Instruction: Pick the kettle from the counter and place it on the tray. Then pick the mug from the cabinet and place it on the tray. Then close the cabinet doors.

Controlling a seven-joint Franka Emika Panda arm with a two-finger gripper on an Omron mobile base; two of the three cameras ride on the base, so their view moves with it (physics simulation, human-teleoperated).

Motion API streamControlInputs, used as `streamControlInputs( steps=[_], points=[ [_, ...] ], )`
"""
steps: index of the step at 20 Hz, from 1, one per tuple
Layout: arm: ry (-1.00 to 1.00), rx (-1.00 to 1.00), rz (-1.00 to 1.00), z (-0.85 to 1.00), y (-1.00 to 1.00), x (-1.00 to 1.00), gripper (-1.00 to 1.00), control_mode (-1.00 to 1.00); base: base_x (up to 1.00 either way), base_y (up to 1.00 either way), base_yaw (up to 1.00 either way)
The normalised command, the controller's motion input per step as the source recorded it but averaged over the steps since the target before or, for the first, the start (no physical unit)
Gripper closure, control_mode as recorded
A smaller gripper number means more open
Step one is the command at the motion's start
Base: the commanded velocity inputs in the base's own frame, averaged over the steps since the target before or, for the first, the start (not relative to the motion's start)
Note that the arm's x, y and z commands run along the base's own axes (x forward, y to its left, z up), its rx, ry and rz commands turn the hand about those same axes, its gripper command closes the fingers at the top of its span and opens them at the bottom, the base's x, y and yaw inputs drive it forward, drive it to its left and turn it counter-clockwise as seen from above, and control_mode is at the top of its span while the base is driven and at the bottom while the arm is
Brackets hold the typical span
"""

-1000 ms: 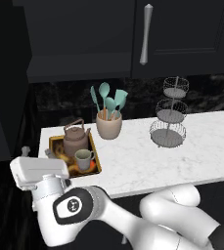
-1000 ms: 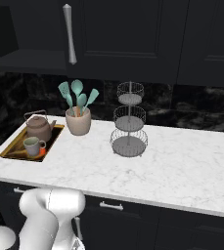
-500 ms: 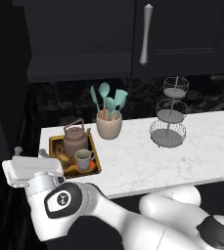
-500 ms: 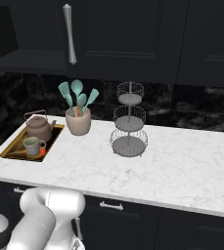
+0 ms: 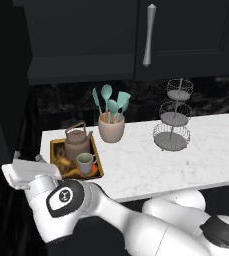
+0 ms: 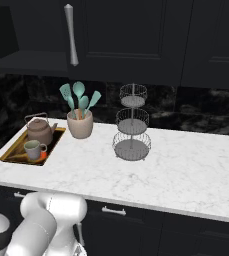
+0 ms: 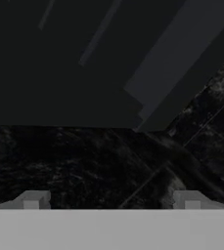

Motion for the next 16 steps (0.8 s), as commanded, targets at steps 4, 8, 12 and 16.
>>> streamControlInputs(
  steps=[4, 8, 12, 16],
  points=[
    [0.00, 0.00, 0.00, 0.05, 0.42, -0.02, -1.00, -1.00, 0.00, 0.00, 0.00],
    [-0.06, 0.00, -0.01, 0.21, 0.40, -0.11, -1.00, -1.00, 0.00, 0.00, 0.00],
    [-0.24, 0.00, -0.03, 0.23, 0.39, -0.22, -1.00, -1.00, 0.00, 0.00, 0.00],
    [-0.29, 0.00, -0.10, 0.30, 0.35, -0.30, -1.00, -1.00, 0.00, 0.00, 0.00]
  ],
)
